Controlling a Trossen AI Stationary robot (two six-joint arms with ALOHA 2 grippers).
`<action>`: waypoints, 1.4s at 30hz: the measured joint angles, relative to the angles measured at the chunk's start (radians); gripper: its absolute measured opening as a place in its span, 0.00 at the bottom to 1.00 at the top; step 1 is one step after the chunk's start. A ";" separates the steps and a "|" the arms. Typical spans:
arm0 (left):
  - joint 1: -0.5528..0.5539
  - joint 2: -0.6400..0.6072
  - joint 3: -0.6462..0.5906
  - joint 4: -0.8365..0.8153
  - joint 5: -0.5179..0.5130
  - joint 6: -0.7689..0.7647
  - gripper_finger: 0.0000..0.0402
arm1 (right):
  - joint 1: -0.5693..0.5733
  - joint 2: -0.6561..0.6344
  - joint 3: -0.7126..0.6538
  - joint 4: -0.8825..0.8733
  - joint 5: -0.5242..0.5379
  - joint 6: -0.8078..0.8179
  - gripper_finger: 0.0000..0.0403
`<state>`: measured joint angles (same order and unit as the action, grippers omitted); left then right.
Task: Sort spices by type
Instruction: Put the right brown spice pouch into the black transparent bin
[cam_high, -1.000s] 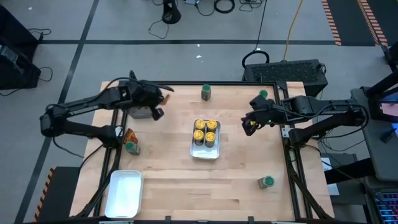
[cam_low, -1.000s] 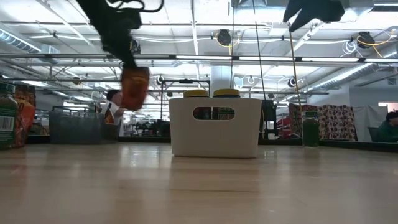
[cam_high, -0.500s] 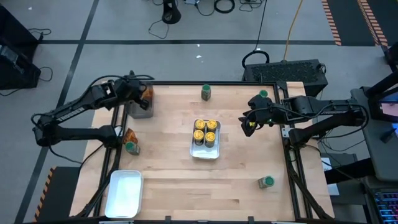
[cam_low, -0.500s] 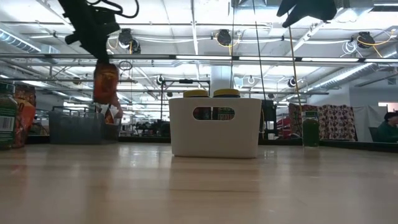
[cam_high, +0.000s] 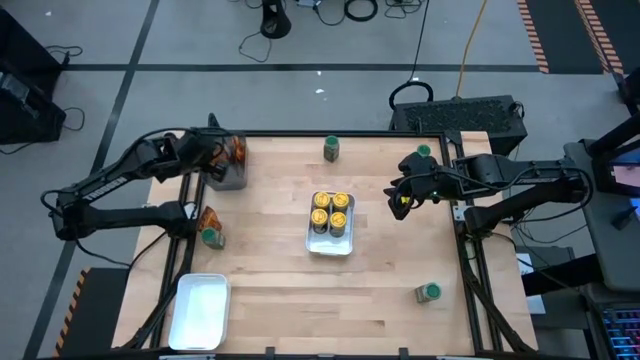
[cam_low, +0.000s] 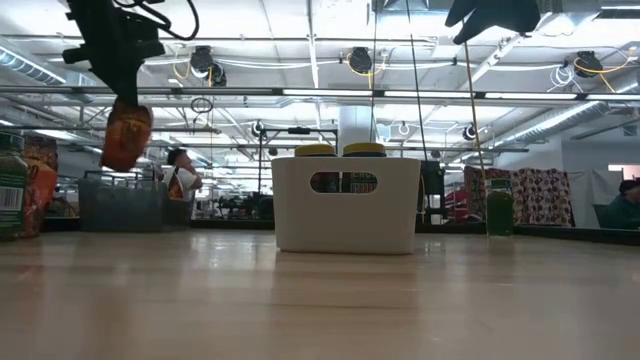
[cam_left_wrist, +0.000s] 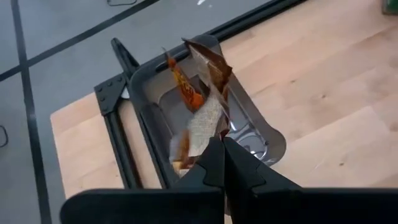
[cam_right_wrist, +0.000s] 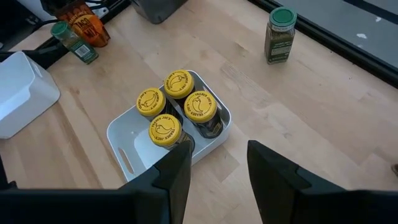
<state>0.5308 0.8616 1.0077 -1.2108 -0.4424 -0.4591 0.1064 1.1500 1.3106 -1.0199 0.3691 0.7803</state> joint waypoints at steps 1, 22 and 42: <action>0.000 0.000 0.000 -0.008 -0.005 -0.007 0.00 | 0.000 0.000 0.000 0.000 0.000 0.000 0.34; 0.000 0.000 -0.207 0.077 -0.072 -0.219 0.00 | 0.000 0.018 0.000 0.031 -0.004 -0.029 0.34; 0.000 -0.003 -0.288 0.068 -0.076 -0.322 0.00 | 0.000 0.020 0.000 0.037 -0.004 -0.064 0.34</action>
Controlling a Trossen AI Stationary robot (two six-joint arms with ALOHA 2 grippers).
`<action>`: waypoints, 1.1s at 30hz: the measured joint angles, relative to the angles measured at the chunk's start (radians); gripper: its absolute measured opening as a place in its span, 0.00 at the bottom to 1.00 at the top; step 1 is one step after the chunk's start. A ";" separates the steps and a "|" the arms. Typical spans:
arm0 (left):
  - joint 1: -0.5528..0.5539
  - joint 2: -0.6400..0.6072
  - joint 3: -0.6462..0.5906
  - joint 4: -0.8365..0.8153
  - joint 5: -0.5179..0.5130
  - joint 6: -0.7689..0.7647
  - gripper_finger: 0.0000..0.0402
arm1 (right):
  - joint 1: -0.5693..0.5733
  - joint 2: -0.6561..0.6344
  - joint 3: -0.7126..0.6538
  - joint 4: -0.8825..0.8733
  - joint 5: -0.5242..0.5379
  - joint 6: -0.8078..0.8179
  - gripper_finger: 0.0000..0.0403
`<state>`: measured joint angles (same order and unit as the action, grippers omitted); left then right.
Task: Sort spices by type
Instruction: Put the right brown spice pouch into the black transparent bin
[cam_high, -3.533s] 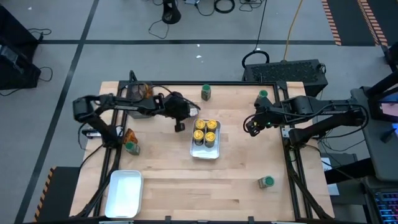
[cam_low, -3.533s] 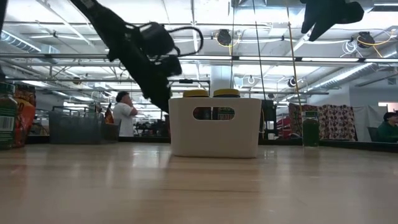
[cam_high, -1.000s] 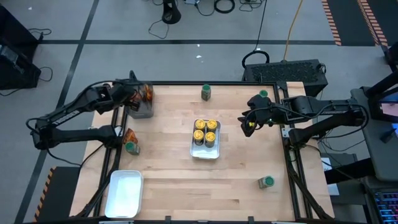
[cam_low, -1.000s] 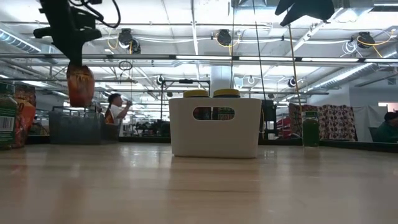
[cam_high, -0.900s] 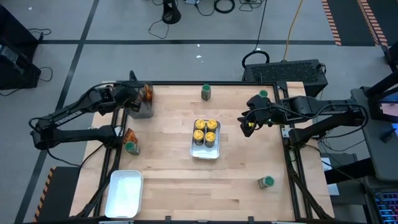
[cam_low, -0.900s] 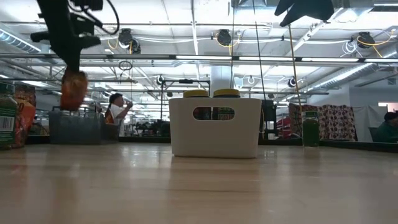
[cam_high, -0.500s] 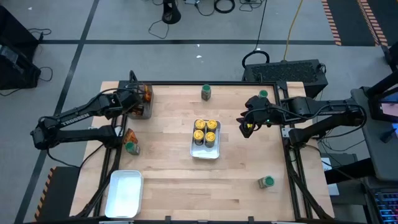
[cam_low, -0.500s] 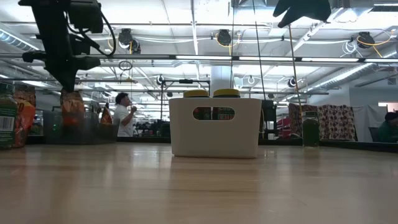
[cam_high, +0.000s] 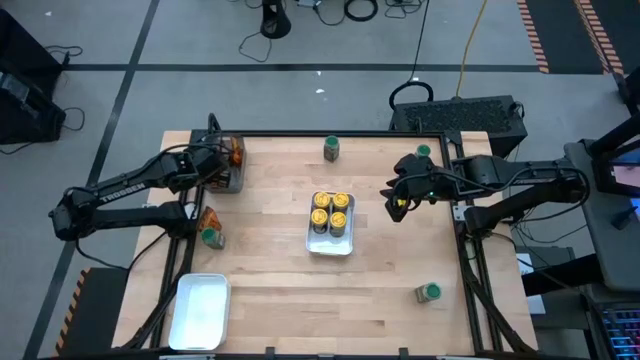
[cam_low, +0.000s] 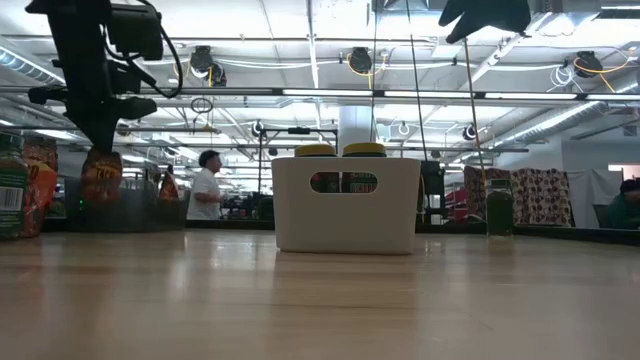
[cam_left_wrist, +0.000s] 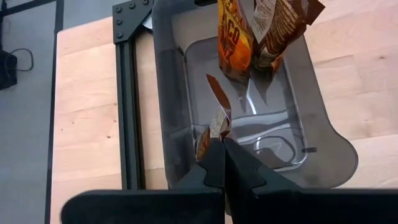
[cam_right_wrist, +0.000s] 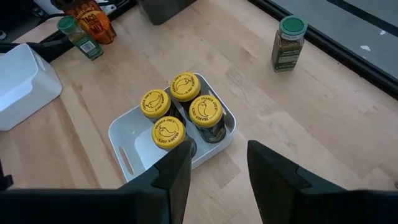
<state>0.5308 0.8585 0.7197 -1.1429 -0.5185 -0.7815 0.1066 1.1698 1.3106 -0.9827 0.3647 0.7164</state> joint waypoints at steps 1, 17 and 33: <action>0.001 0.000 0.000 0.000 0.000 0.000 0.00 | 0.000 0.000 0.000 0.000 0.000 -0.002 0.34; 0.101 0.000 0.000 0.101 0.030 0.036 0.00 | 0.000 0.000 0.000 0.011 0.000 -0.022 0.34; 0.104 0.002 0.000 0.230 0.113 0.037 0.00 | 0.000 0.000 0.000 0.013 0.001 -0.026 0.34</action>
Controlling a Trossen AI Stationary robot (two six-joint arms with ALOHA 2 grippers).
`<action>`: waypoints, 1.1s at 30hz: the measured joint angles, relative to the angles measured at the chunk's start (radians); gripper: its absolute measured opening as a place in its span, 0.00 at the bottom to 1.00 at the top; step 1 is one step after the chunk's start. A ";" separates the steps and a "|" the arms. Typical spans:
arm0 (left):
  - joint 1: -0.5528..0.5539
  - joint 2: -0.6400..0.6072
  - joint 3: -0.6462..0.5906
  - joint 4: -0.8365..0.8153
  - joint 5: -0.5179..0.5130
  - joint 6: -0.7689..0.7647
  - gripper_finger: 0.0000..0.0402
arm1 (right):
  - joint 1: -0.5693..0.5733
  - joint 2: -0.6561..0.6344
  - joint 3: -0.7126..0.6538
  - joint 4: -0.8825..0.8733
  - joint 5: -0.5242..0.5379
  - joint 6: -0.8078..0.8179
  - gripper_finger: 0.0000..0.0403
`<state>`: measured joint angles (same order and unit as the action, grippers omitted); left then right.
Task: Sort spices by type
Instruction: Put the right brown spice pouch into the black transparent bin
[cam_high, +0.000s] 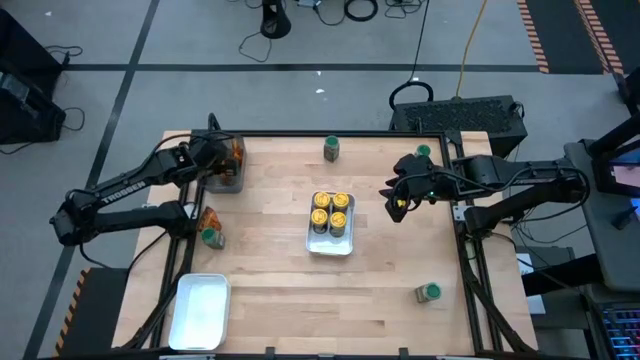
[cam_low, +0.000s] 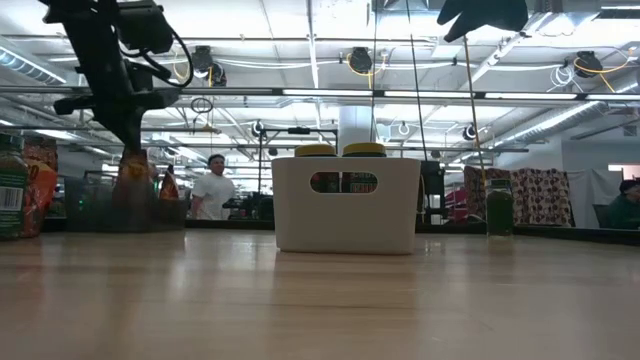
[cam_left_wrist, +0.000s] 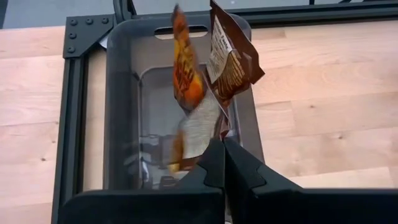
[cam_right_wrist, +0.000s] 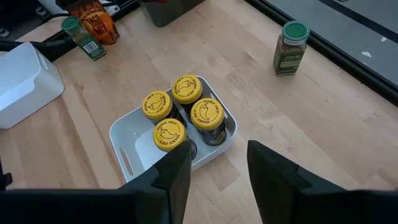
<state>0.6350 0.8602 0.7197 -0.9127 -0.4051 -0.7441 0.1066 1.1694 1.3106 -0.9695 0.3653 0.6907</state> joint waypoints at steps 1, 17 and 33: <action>0.000 0.002 0.000 0.000 0.004 0.000 0.00 | 0.000 0.000 0.000 0.000 0.000 0.000 0.34; -0.026 0.063 0.000 0.045 0.038 0.000 0.00 | 0.000 0.000 0.000 0.000 0.004 0.003 0.34; -0.060 0.108 0.000 0.062 0.042 -0.008 0.04 | 0.000 0.000 0.000 0.000 0.005 0.000 0.34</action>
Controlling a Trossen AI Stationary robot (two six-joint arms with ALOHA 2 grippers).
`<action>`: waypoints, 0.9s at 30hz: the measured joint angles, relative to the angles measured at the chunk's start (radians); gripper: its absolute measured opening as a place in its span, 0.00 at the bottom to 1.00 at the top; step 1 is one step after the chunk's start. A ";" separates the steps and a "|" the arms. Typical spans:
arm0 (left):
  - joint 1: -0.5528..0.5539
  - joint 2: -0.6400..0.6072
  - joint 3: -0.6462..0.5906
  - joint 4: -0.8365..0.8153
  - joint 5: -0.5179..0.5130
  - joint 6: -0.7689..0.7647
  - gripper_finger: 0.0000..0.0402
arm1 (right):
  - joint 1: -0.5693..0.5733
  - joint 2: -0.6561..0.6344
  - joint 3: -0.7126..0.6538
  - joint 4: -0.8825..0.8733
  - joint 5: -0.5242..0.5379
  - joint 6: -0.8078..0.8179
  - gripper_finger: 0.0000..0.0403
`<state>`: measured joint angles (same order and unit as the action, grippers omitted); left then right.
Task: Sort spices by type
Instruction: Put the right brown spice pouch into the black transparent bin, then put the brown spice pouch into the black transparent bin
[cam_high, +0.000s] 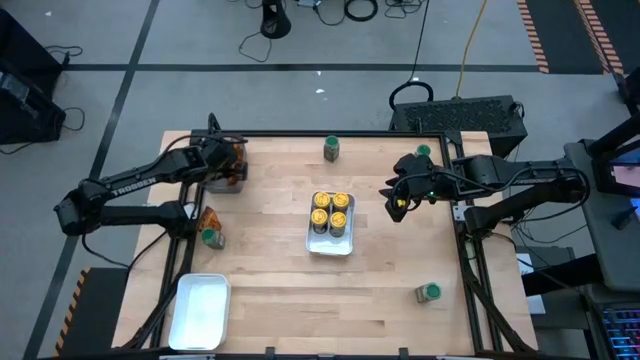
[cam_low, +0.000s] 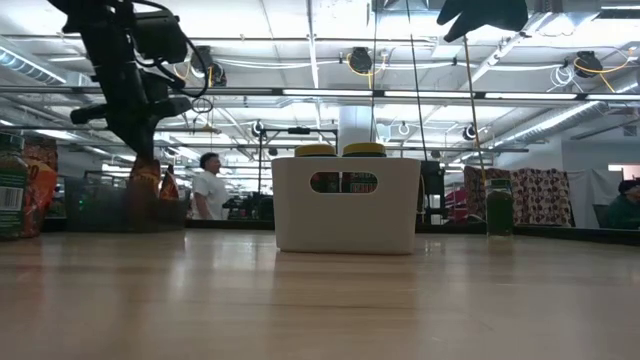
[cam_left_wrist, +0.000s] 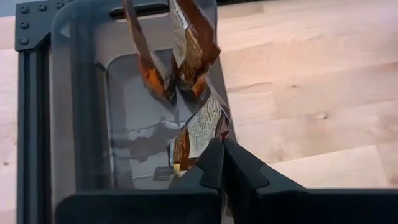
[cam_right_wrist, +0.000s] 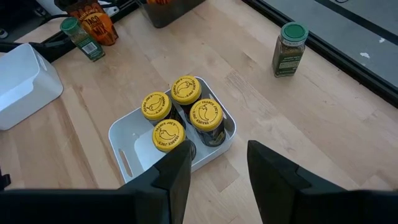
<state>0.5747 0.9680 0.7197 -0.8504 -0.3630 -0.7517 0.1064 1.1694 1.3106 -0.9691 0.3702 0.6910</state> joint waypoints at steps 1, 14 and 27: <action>0.000 0.000 0.000 0.009 0.000 0.000 0.05 | 0.000 0.000 0.000 0.000 0.000 0.000 0.34; 0.001 0.000 0.000 0.026 0.000 0.007 0.23 | 0.000 0.000 0.000 0.000 0.000 0.003 0.34; 0.001 -0.003 0.144 -0.146 0.037 0.143 0.38 | 0.000 0.000 0.000 0.000 -0.001 0.000 0.34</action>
<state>0.5755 0.9653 0.8633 -0.9959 -0.3257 -0.6085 0.1063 1.1694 1.3106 -0.9692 0.3695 0.6914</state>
